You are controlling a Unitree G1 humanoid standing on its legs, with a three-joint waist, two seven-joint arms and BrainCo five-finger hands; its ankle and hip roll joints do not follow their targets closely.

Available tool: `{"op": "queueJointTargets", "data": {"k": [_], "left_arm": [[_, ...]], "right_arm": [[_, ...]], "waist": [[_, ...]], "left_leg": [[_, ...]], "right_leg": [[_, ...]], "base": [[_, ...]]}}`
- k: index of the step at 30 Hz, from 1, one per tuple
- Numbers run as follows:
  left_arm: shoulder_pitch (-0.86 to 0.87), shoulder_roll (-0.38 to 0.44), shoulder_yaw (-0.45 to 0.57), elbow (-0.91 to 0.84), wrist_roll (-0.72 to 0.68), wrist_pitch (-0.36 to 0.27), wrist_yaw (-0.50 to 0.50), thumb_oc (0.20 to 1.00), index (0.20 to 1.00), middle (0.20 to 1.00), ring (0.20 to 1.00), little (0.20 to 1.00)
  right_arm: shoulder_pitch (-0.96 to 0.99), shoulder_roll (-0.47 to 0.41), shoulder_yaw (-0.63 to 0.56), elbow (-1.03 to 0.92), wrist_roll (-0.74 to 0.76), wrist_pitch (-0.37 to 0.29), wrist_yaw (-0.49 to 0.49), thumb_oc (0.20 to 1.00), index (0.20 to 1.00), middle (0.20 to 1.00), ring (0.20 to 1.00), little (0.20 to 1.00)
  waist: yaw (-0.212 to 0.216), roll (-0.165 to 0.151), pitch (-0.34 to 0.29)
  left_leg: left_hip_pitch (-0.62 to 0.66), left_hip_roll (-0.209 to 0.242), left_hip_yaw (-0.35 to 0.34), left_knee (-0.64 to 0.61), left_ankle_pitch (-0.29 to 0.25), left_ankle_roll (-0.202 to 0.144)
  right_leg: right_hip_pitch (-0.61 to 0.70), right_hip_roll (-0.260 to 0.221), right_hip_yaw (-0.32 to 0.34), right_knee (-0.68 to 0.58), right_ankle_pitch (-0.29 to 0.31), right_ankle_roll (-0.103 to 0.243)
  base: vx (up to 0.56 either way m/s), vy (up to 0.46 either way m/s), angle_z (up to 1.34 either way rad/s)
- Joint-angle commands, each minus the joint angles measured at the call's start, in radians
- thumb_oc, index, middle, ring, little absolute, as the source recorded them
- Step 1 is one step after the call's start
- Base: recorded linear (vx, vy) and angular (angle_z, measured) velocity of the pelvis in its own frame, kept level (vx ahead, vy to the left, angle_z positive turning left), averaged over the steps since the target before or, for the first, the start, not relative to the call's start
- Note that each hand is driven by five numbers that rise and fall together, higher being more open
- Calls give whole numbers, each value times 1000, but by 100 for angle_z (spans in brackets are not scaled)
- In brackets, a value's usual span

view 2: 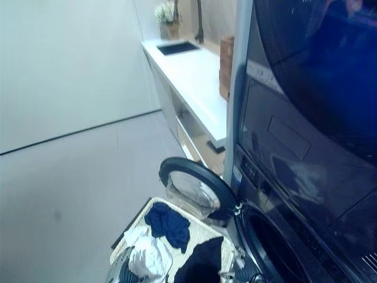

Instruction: Put the clothes into the washing machine.

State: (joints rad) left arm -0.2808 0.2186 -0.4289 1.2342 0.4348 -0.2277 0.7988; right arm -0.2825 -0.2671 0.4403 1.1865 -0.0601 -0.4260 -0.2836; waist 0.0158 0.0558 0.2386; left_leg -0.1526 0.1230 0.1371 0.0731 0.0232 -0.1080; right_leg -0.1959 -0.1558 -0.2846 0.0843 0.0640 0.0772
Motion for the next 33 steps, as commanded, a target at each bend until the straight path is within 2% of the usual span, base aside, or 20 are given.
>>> {"op": "queueJointTargets", "data": {"k": [1, 10, 20, 23, 24, 27, 33], "left_arm": [[-143, 24, 8, 17, -95, 81, 78, 1000, 1000, 1000, 1000, 1000], [-288, 42, 10, 9, -163, 180, 102, 1000, 1000, 1000, 1000, 1000], [-509, 107, 51, 31, -263, 249, 110, 1000, 1000, 1000, 1000, 1000], [-534, 120, 53, 39, -271, 260, 104, 1000, 1000, 1000, 1000, 1000], [-570, 138, 54, 49, -282, 294, 99, 1000, 1000, 1000, 1000, 1000], [-590, 153, 58, 57, -285, 312, 99, 1000, 1000, 1000, 1000, 1000], [-677, 201, 57, 110, -353, 399, 124, 1000, 1000, 1000, 1000, 1000]], "right_arm": [[-125, 23, 6, -39, 94, -46, -54, 1000, 1000, 1000, 1000, 1000], [-223, 7, 8, -81, 182, -50, -110, 1000, 1000, 1000, 1000, 1000], [-376, -7, -5, -181, 277, -49, -183, 1000, 1000, 1000, 1000, 1000], [-381, -8, -6, -194, 280, -61, -191, 1000, 1000, 1000, 1000, 1000], [-388, -16, -1, -223, 284, -66, -200, 1000, 1000, 1000, 1000, 1000], [-392, -22, 4, -250, 289, -64, -213, 1000, 1000, 1000, 1000, 1000], [-402, -37, 22, -312, 320, -78, -242, 1000, 1000, 1000, 1000, 1000]], "waist": [[-1, -68, 108], [-3, -79, 184], [-6, -121, 269], [-6, -125, 280], [-8, -136, 281], [-10, -143, 281], [-21, -161, 281]], "left_leg": [[-110, -2, 17, 69, 39, -27], [-309, -2, -1, 155, 47, -25], [-507, 8, -4, 257, 43, -32], [-525, 11, -6, 264, 42, -32], [-567, 13, -9, 276, 39, -32], [-594, 16, -10, 277, 43, -31], [-676, 19, -19, 282, 54, -29]], "right_leg": [[-55, 6, 35, 164, -115, 7], [-267, 12, 51, 297, -139, 10], [-464, -6, 36, 423, -148, 13], [-481, -7, 32, 434, -149, 13], [-520, -10, 24, 448, -149, 16], [-543, -9, 19, 444, -144, 16], [-617, -5, 10, 445, -132, 19]], "base": [[-139, 20, 7], [-111, 15, -3], [-85, 20, -1], [-9, 4, -1], [0, 0, 0], [-10, 4, 1], [-2, 5, -1]]}}
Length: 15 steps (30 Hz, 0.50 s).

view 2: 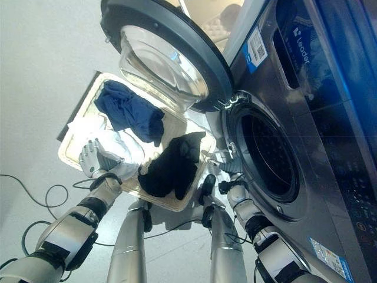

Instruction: Put the clothes into the washing machine.

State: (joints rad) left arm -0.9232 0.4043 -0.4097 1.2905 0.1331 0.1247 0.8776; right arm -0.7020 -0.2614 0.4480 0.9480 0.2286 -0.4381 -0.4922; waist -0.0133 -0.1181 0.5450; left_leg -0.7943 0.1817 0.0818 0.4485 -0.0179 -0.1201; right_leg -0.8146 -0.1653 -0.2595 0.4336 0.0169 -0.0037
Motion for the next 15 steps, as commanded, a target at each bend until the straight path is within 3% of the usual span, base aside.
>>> {"op": "queueJointTargets", "data": {"k": [1, 6, 9, 15], "left_arm": [[-47, 20, 43, 67, -79, 67, 53, 1000, 1000, 1000, 1000, 1000], [-71, 24, 74, 108, -129, 106, 43, 1000, 1000, 1000, 1000, 1000], [-113, 35, 42, 108, -56, 134, -25, 1000, 1000, 1000, 1000, 1000], [-171, 42, -19, 110, -69, 160, -126, 1000, 1000, 1000, 1000, 1000]], "right_arm": [[12, -42, 18, -84, 31, -62, -44, 1000, 1000, 1000, 1000, 1000], [0, -34, 27, -85, 31, -69, -64, 1000, 1000, 1000, 1000, 1000], [-16, -46, 35, -104, 55, -67, -66, 1000, 1000, 1000, 1000, 1000], [-40, -70, 47, -137, 75, -53, -74, 1000, 1000, 1000, 1000, 1000]], "waist": [[7, 11, -25], [8, 3, -25], [0, -10, -25], [-15, -14, -25]], "left_leg": [[-51, -42, 31, -91, 96, -19], [-92, -50, 21, -85, 93, -18], [-127, -53, 19, -83, 97, -19], [-183, -59, 10, -81, 100, -18]], "right_leg": [[-13, 4, -19, 95, -83, 101], [-48, 2, -25, 92, -74, 103], [-76, 8, -24, 75, -53, 106], [-133, 16, -12, 68, -36, 110]], "base": [[0, 0, 0], [-1, 4, -1], [4, 14, 4], [6, 22, 0]]}}
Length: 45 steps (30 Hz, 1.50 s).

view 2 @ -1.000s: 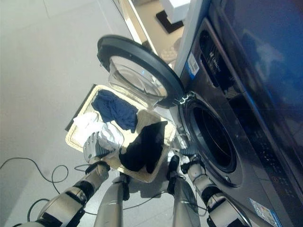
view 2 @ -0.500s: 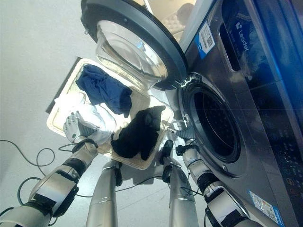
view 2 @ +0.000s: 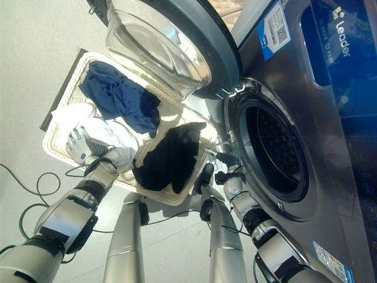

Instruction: Put the clothes into the washing machine.

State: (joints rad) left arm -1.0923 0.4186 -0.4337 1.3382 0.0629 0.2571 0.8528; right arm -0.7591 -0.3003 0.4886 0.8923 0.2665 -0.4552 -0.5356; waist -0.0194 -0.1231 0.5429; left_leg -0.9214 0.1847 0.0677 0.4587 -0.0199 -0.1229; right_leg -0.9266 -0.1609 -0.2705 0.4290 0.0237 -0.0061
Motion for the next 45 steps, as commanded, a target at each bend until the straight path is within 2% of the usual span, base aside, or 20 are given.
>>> {"op": "queueJointTargets", "data": {"k": [1, 2, 4, 5, 6, 7, 8, 9, 10, 17, 26, 34, 35, 38, 39, 41, 44, 45], "left_arm": [[-23, 32, -4, 72, -6, 43, -125, 1000, 1000, 1000, 1000, 1000], [-27, 32, -6, 74, -4, 50, -135, 1000, 1000, 1000, 1000, 1000], [-54, 37, -24, 98, -15, 68, -219, 1000, 1000, 1000, 1000, 1000], [-58, 37, -28, 102, -13, 67, -235, 1000, 1000, 1000, 1000, 1000], [-68, 36, -46, 110, -11, 63, -301, 1000, 1000, 1000, 1000, 1000], [-69, 35, -48, 111, -7, 61, -311, 1000, 1000, 1000, 1000, 1000], [-75, 34, -68, 106, -10, 52, -356, 893, 893, 893, 893, 893], [-77, 33, -74, 105, -16, 42, -358, 482, 482, 482, 482, 482], [-80, 33, -82, 99, -20, 31, -362, 200, 200, 200, 200, 200], [-78, 35, -107, 91, -21, 10, -368, 200, 200, 200, 200, 200], [-42, 32, -86, 111, -19, -55, -351, 200, 200, 200, 200, 200], [15, 33, -16, 52, -112, -228, -307, 200, 200, 200, 200, 200], [33, 32, 19, 15, -225, -314, -344, 200, 200, 200, 200, 200], [79, 23, 78, -59, -369, -413, -417, 200, 200, 200, 200, 200], [115, 16, 100, -108, -458, -453, -466, 200, 200, 200, 200, 200], [125, 12, 106, -122, -468, -457, -473, 200, 200, 200, 200, 200], [241, -28, 159, -314, -713, -530, -664, 200, 200, 200, 200, 200], [253, -32, 159, -338, -730, -530, -677, 200, 200, 200, 200, 200]], "right_arm": [[10, -35, 5, -88, 62, -44, -26, 1000, 1000, 1000, 1000, 1000], [8, -36, 4, -88, 70, -46, -24, 1000, 1000, 1000, 1000, 1000], [-9, -30, 5, -87, 74, -60, -35, 1000, 1000, 1000, 1000, 1000], [-12, -30, 6, -87, 76, -62, -38, 1000, 1000, 1000, 1000, 1000], [-20, -32, 5, -98, 78, -60, -46, 1000, 1000, 1000, 1000, 1000], [-21, -33, 5, -100, 79, -60, -48, 1000, 1000, 1000, 1000, 1000], [-29, -40, 3, -116, 85, -53, -54, 1000, 1000, 1000, 1000, 1000], [-32, -43, 1, -119, 91, -51, -53, 1000, 1000, 1000, 1000, 1000], [-35, -47, -1, -123, 93, -51, -53, 1000, 1000, 1000, 1000, 1000], [-40, -50, -13, -121, 92, -46, -66, 1000, 1000, 1000, 1000, 1000], [-21, -43, -25, -95, 109, -62, -50, 1000, 1000, 1000, 1000, 1000], [13, -28, -36, -116, 99, -54, -70, 1000, 1000, 1000, 1000, 1000], [24, -24, -42, -130, 92, -47, -76, 1000, 1000, 1000, 1000, 1000], [50, -20, -53, -159, 74, -30, -86, 1000, 1000, 1000, 1000, 1000], [66, -17, -64, -181, 64, -14, -90, 1000, 1000, 1000, 1000, 1000], [69, -16, -66, -185, 63, -10, -90, 1000, 1000, 1000, 1000, 1000], [122, -19, -90, -239, 50, 47, -33, 1000, 1000, 1000, 1000, 1000], [127, -20, -91, -245, 49, 52, -27, 1000, 1000, 1000, 1000, 1000]], "waist": [[-14, -12, -23], [-14, -13, -23], [-18, -14, -23], [-19, -14, -23], [-23, -14, -23], [-23, -14, -23], [-28, -13, -23], [-29, -12, -23], [-33, -10, -23], [-37, -6, -23], [-37, 3, -23], [-26, 18, -23], [-22, 23, -23], [-14, 33, -23], [-8, 40, -23], [-6, 42, -23], [11, 58, -23], [13, 59, -23]], "left_leg": [[-74, -64, 20, -91, 103, -14], [-77, -64, 19, -90, 104, -14], [-101, -65, 13, -91, 106, -12], [-105, -65, 12, -90, 107, -11], [-117, -66, 8, -86, 107, -12], [-119, -66, 8, -86, 107, -12], [-127, -65, 8, -87, 109, -13], [-128, -65, 9, -89, 109, -14], [-128, -63, 11, -93, 109, -15], [-102, -69, 21, -106, 105, -17], [-27, -66, 51, -117, 101, -15], [62, -73, 72, -141, 91, -10], [90, -79, 75, -148, 87, -10], [125, -88, 75, -155, 80, -8], [142, -92, 74, -157, 76, -6], [146, -94, 73, -158, 74, -5], [189, -101, 69, -165, 60, 4], [196, -101, 69, -167, 59, 6]], "right_leg": [[-38, 18, 6, 71, -39, 112], [-41, 19, 7, 71, -38, 112], [-63, 25, 12, 73, -36, 111], [-66, 25, 13, 74, -36, 110], [-80, 28, 17, 79, -34, 111], [-82, 28, 17, 80, -34, 111], [-92, 32, 21, 82, -34, 111], [-95, 33, 22, 82, -34, 111], [-97, 37, 25, 80, -36, 111], [-77, 42, 27, 55, -30, 114], [-17, 40, 19, 45, -34, 111], [54, 32, 11, 41, -48, 110], [83, 30, 9, 33, -51, 111], [112, 25, 5, 36, -59, 111], [127, 21, 4, 37, -64, 112], [130, 21, 3, 38, -65, 112], [163, 10, 0, 47, -76, 113], [168, 9, -1, 48, -77, 113]], "base": [[0, 0, 0], [5, 10, -4], [1, 4, -2], [0, 0, 0], [0, 0, 0], [8, 40, -5], [3, 35, -9], [3, 45, -11], [1, 21, -14], [-4, 3, -17], [4, 5, 7], [16, 14, 4], [0, 0, 0], [0, 0, 0], [12, 8, 3], [5, 0, 2], [18, -4, 5], [14, -5, 9]]}}
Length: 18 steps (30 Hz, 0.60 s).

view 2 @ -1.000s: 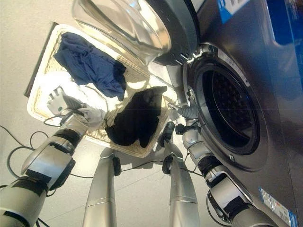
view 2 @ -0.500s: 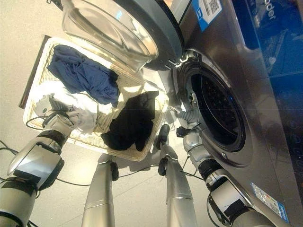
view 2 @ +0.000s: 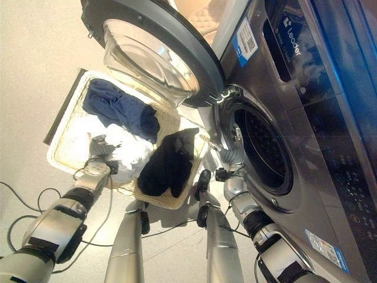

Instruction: Put the clothes into the washing machine.

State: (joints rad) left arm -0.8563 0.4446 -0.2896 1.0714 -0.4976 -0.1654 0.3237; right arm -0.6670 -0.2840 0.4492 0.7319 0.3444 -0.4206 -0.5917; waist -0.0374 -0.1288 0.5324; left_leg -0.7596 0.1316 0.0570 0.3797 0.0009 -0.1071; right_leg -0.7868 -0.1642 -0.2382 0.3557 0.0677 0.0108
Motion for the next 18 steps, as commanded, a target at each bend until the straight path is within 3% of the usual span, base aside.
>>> {"op": "queueJointTargets", "data": {"k": [1, 2, 4, 5, 9, 10, 17, 18], "left_arm": [[52, -73, 20, -131, -240, -115, -214, 200, 200, 200, 200, 200], [53, -73, 20, -131, -240, -115, -214, 200, 200, 200, 200, 200], [98, -92, 22, -192, -290, -123, -302, 200, 200, 200, 200, 200], [127, -98, 18, -224, -322, -124, -371, 200, 200, 200, 200, 200], [167, -95, 7, -266, -386, -107, -490, 200, 200, 200, 200, 200], [183, -91, 3, -278, -429, -97, -566, 200, 200, 200, 200, 200], [219, -96, -12, -321, -538, -62, -729, 200, 200, 200, 200, 200], [231, -106, -13, -350, -564, -41, -768, 200, 200, 200, 200, 200]], "right_arm": [[51, -39, -54, -98, -60, 31, 53, 1000, 1000, 1000, 1000, 1000], [51, -39, -54, -99, -60, 31, 53, 1000, 1000, 1000, 1000, 1000], [65, -52, -45, -123, -108, 48, 119, 1000, 1000, 1000, 1000, 1000], [69, -66, -26, -146, -200, 67, 192, 1000, 1000, 1000, 1000, 1000], [54, -123, 35, -169, -294, 114, 295, 1000, 1000, 1000, 1000, 1000], [44, -152, 61, -165, -309, 126, 342, 1000, 1000, 1000, 1000, 1000], [6, -176, 110, -154, -273, 132, 486, 1000, 1000, 1000, 1000, 1000], [-11, -174, 126, -161, -237, 149, 560, 1000, 1000, 1000, 1000, 1000]], "waist": [[37, 68, -12], [37, 69, -12], [46, 74, -12], [52, 76, -12], [69, 76, -12], [76, 75, -12], [99, 79, -12], [108, 84, -12]], "left_leg": [[51, -49, 81, -94, 34, -6], [51, -49, 81, -95, 34, -6], [70, -55, 79, -101, 29, 1], [83, -60, 76, -105, 25, 4], [106, -67, 72, -108, 21, 11], [117, -68, 69, -108, 18, 14], [147, -78, 58, -118, 12, 21], [155, -85, 51, -117, 8, 23]], "right_leg": [[42, 8, -38, 120, -123, 98], [43, 8, -38, 120, -123, 98], [60, 3, -42, 115, -121, 101], [72, -2, -47, 111, -120, 103], [99, -15, -63, 103, -114, 108], [110, -20, -69, 103, -111, 111], [141, -32, -84, 91, -105, 116], [148, -37, -87, 88, -104, 116]], "base": [[6, -7, 8], [10, -12, 7], [11, -21, 7], [9, -26, 9], [18, -48, 7], [22, -48, 2], [16, -47, 11], [7, -35, 5]]}}
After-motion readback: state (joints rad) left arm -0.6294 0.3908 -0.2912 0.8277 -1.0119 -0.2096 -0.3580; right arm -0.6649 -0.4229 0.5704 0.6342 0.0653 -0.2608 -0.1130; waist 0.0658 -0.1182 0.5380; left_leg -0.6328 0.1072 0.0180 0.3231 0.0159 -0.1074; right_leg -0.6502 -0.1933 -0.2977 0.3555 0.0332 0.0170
